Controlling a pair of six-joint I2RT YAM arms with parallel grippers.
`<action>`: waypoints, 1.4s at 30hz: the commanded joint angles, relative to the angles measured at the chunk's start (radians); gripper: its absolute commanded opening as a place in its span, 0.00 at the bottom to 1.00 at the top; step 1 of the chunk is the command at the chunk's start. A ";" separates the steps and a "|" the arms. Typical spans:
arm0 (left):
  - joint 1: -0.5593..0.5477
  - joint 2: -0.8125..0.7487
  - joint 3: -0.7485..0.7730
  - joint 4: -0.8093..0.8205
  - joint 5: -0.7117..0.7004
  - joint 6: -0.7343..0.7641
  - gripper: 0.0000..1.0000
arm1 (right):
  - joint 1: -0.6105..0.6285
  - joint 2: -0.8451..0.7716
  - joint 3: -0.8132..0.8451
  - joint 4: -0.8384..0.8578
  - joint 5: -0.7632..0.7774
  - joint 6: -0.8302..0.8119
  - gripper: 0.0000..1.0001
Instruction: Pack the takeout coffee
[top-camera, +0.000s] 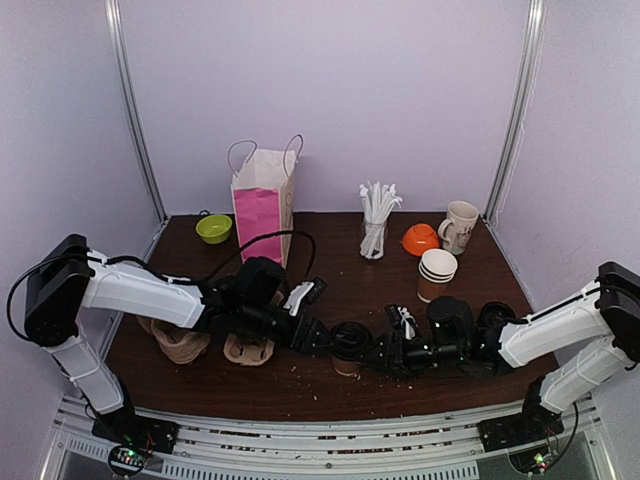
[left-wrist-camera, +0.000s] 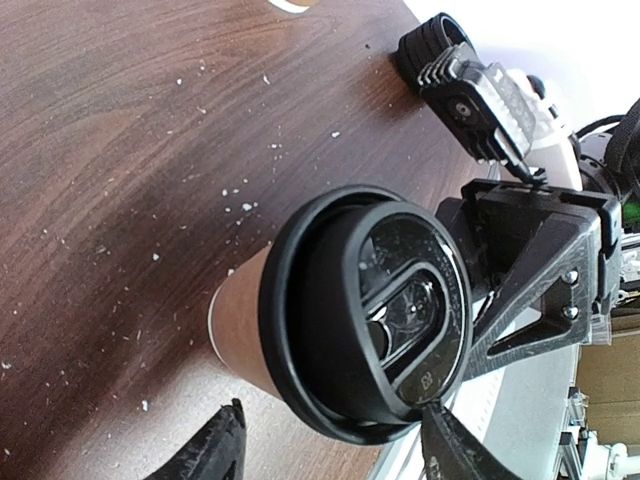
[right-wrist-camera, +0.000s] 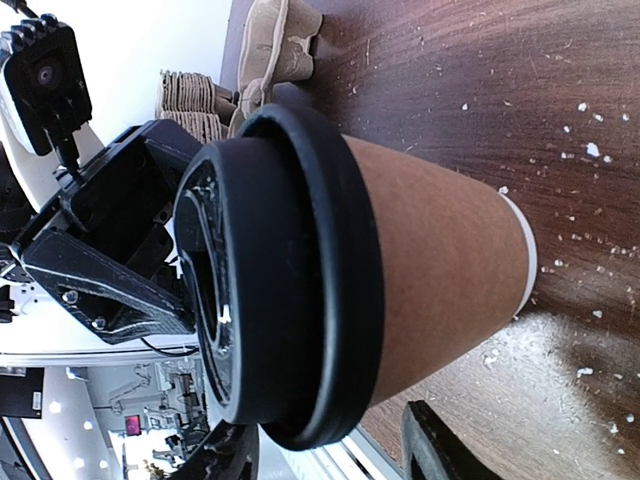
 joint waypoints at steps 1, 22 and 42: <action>-0.004 0.044 -0.014 -0.023 -0.018 0.009 0.61 | 0.005 0.035 -0.024 -0.026 0.036 0.027 0.48; -0.001 0.072 -0.015 -0.032 -0.009 0.022 0.58 | 0.004 0.054 -0.051 -0.026 0.043 0.071 0.46; 0.015 -0.038 0.095 -0.111 -0.097 0.059 0.96 | -0.072 -0.146 0.100 -0.303 0.135 -0.082 0.88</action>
